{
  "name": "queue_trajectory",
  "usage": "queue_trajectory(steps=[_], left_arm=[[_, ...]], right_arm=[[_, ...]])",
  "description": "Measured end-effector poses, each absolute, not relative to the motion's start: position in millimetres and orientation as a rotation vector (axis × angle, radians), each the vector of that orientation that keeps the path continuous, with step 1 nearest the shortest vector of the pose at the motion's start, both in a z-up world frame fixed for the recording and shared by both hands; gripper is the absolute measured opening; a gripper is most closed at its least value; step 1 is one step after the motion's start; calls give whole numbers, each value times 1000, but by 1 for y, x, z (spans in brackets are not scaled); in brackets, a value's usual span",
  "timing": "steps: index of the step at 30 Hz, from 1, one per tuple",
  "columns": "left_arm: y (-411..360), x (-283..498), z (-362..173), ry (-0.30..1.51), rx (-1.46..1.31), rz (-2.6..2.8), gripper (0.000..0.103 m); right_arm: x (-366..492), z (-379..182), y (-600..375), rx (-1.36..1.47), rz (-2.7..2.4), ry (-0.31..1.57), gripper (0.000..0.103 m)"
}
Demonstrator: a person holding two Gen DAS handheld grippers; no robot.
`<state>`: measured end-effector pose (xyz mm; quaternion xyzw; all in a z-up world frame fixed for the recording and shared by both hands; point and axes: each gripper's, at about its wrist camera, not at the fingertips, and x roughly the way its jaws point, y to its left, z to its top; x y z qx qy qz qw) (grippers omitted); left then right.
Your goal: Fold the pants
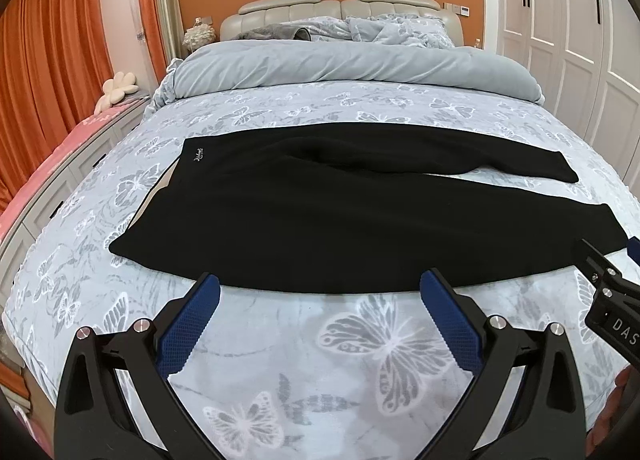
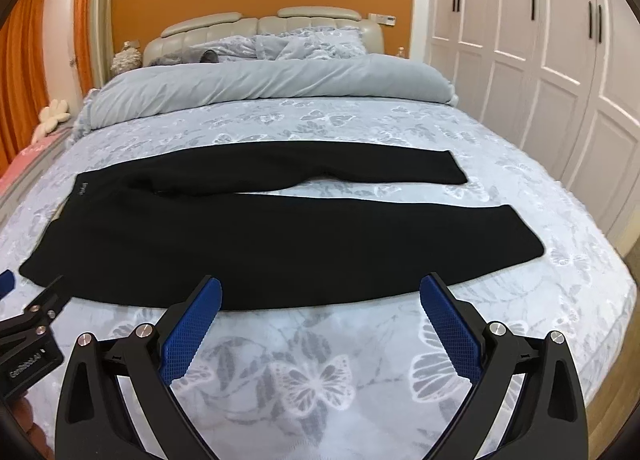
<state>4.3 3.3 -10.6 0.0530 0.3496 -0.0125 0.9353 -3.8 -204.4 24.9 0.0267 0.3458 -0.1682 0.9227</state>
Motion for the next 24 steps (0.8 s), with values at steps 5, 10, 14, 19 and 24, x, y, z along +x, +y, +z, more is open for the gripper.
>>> queue_trajectory(steps=[5, 10, 14, 19, 24], left_arm=[[4, 5, -11, 714, 108, -25, 98], [5, 4, -11, 716, 105, -29, 98], [4, 4, -11, 717, 105, -28, 98], [4, 5, -12, 718, 104, -26, 98], [3, 5, -10, 719, 103, -28, 98]], right_arm=[[-5, 26, -200, 24, -343, 702, 98], [-5, 25, -202, 41, -320, 717, 98], [-5, 26, -204, 62, -312, 720, 98], [-5, 27, -205, 67, -309, 713, 98], [-4, 26, -202, 54, -303, 721, 98]])
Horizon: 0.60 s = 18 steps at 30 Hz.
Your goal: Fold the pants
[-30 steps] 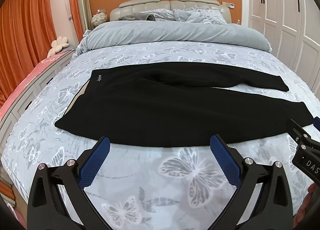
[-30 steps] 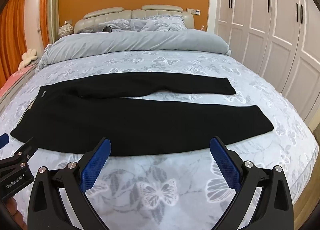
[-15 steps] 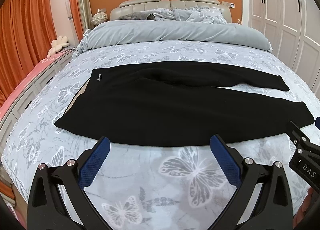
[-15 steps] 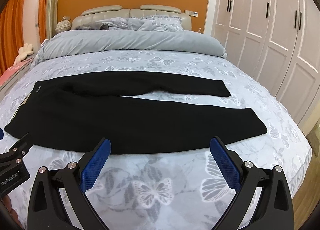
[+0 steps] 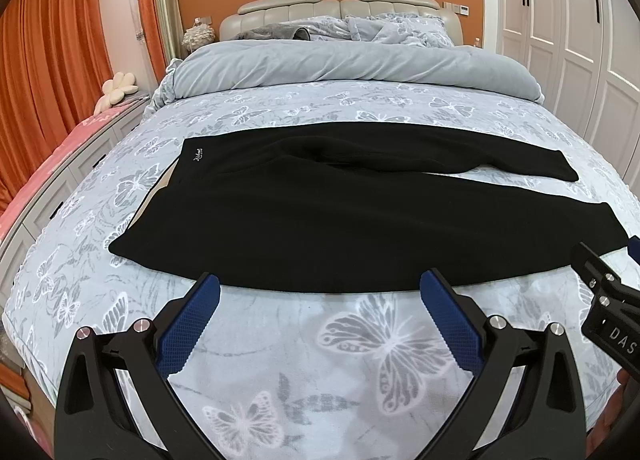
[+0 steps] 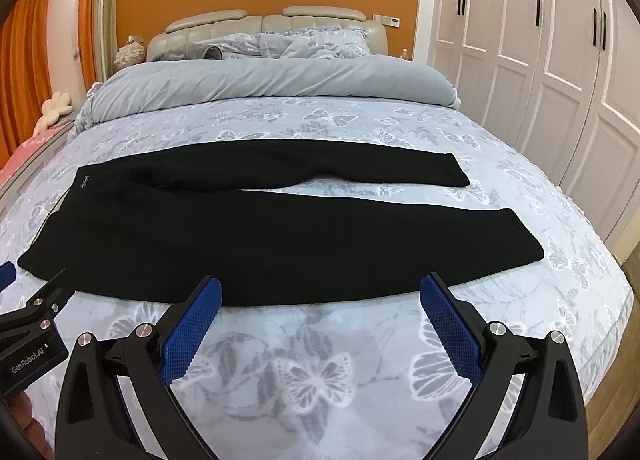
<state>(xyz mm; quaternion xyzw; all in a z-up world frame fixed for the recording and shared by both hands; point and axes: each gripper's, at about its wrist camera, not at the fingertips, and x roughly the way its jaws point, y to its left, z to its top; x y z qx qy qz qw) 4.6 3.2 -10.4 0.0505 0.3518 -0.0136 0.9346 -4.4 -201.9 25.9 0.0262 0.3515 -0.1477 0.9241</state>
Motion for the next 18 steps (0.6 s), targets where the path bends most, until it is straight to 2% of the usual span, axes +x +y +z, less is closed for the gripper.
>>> queue_trajectory(steps=[18], left_arm=[[4, 5, -11, 720, 105, -27, 98]], right_arm=[[-5, 25, -199, 64, -288, 729, 98]])
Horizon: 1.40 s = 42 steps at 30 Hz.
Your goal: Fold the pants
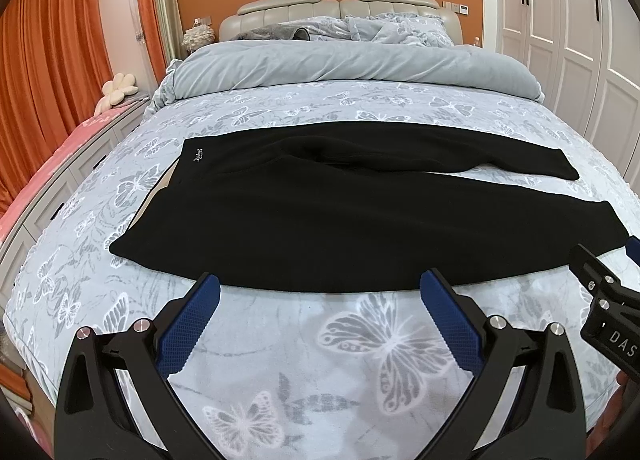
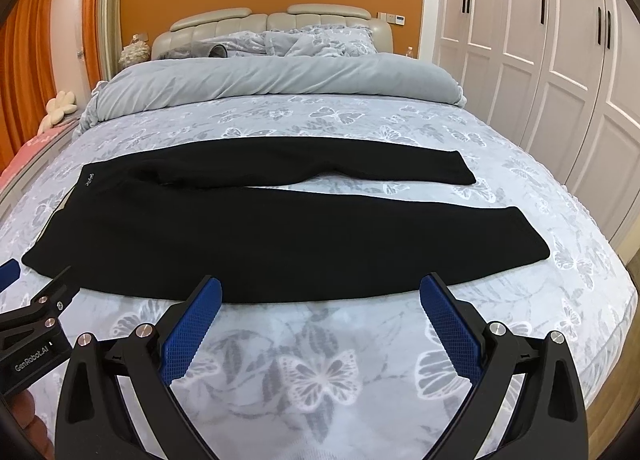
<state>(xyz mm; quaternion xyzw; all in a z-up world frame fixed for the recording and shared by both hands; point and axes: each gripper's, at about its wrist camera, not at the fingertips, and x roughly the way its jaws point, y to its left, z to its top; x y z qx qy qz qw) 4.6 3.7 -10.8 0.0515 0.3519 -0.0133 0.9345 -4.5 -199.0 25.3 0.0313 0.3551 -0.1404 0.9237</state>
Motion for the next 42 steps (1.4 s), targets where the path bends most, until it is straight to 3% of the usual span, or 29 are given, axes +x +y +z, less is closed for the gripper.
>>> queue_trajectory(steps=[19, 24, 29, 33, 42], left_arm=[[4, 5, -11, 722, 104, -27, 98], [18, 14, -5, 750, 52, -78, 98], [87, 80, 21, 765, -42, -85, 98], [139, 161, 20, 803, -46, -19, 98], [262, 359, -51, 998, -273, 191, 98]], right_arm=[[-3, 21, -201, 71, -274, 744, 98], [13, 28, -239, 95, -218, 791, 98], [58, 46, -337, 80, -268, 806, 98], [127, 27, -434, 155, -284, 861, 98], [275, -52, -555, 312, -361, 976, 98]])
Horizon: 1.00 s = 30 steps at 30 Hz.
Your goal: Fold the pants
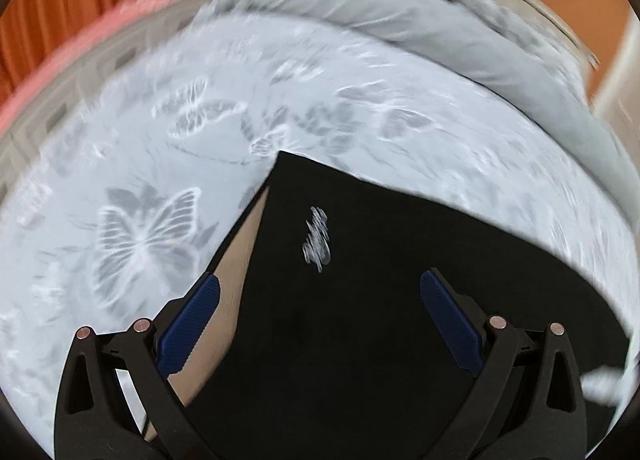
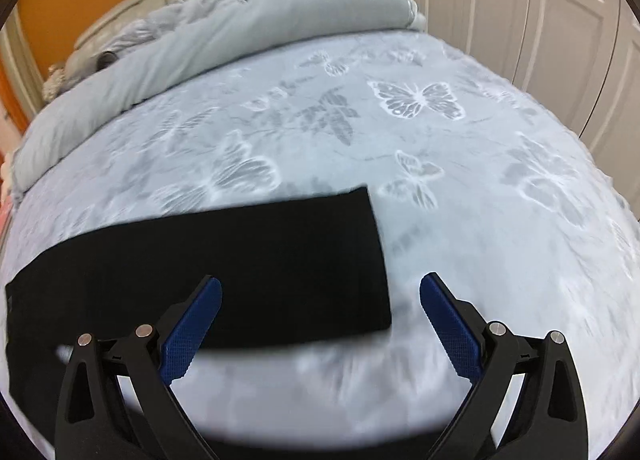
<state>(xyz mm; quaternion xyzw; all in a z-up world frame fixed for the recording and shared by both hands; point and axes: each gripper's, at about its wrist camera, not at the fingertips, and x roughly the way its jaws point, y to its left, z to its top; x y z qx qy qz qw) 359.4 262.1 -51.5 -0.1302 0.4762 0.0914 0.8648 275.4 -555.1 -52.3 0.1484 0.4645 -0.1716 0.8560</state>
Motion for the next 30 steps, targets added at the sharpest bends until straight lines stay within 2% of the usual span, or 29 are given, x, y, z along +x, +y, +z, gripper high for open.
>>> queue_trajectory(steps=[7, 9, 10, 11, 12, 13, 14, 18, 24, 27, 30], left_arm=[[282, 435, -109, 1108, -307, 268, 98], [277, 442, -116, 1118, -270, 294, 95], [273, 442, -116, 1116, -245, 294, 91], [270, 442, -113, 1100, -229, 275, 74], [268, 441, -109, 1086, -236, 242, 65], [266, 439, -102, 1069, -250, 227, 32], [266, 437, -97, 1066, -261, 224, 19], [259, 417, -57, 966, -258, 182, 17], [264, 332, 29, 796, -322, -3, 17], [270, 275, 60, 757, -317, -61, 17], [278, 224, 65, 767, -292, -76, 17]], right_arm=[[330, -91, -551, 270, -347, 1028, 98], [334, -92, -542, 221, -346, 1018, 90], [334, -89, -540, 220, -327, 1001, 66], [334, -84, -539, 250, -303, 985, 25], [332, -78, -539, 287, -278, 973, 13], [331, -71, -535, 271, -285, 955, 14], [330, -64, -530, 239, -289, 941, 13], [301, -13, -512, 210, -261, 812, 13], [216, 70, -495, 126, -184, 609, 13], [160, 91, -491, 72, -161, 560, 13], [111, 86, -495, 26, -168, 573, 13]])
